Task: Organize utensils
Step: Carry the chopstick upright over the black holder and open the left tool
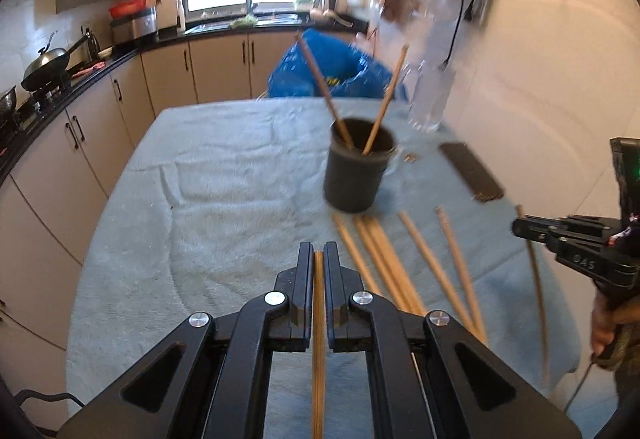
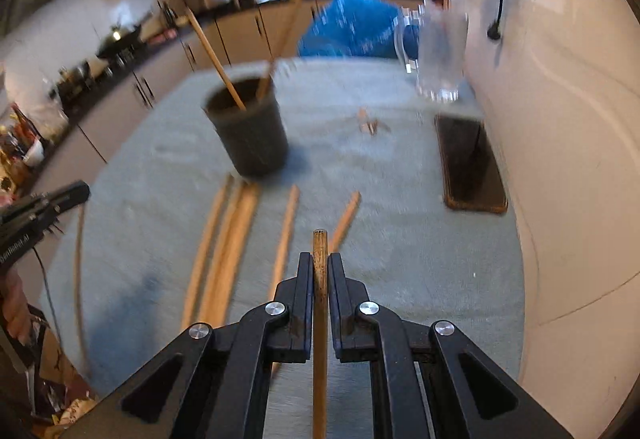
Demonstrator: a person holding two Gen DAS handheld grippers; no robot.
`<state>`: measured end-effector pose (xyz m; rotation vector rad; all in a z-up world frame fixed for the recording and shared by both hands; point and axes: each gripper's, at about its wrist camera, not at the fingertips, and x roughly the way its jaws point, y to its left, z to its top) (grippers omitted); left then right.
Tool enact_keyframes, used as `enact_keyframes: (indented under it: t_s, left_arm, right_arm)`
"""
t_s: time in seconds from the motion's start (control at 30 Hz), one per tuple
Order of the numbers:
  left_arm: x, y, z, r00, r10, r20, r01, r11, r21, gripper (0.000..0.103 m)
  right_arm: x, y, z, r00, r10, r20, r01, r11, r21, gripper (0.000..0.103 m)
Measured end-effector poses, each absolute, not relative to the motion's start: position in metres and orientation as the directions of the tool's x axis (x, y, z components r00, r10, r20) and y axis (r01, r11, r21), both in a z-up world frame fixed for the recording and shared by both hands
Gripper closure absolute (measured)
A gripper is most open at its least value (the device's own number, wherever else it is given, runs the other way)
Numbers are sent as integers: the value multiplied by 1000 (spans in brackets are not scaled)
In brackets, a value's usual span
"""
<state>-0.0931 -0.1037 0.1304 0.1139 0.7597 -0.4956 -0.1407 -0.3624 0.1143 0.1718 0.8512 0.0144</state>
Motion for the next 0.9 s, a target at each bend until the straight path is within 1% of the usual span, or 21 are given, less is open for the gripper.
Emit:
enact_keyframes:
  t_s: [0.17,0.27,0.5,0.63,0.9]
  left_arm:
    - [-111,-97,157,641,-442,-628,479,869,-122,99]
    - [-121,-91,173,672,-465,-577,480,866,-139,99]
    - [-131,-77,208,720,-516,-464,479,854,-206,99]
    - [-125,-77,223,736,-528,-423,478,848,-227,99]
    - [-102,-84,247,739,-552,-387,494,834,-245,99]
  right_arm:
    - [-145,-356,133,742,113,-661,36,978,207,95]
    - [-149,-352,142,780,131,-612,23,971,238,95]
    - [-149,-348,154,830,141,-539,3,966,258,95]
    - [-140,-350,164,853,150,-500,0,958,286,95]
    - [-106,-359,186,894,138,-427,9,945,326,95]
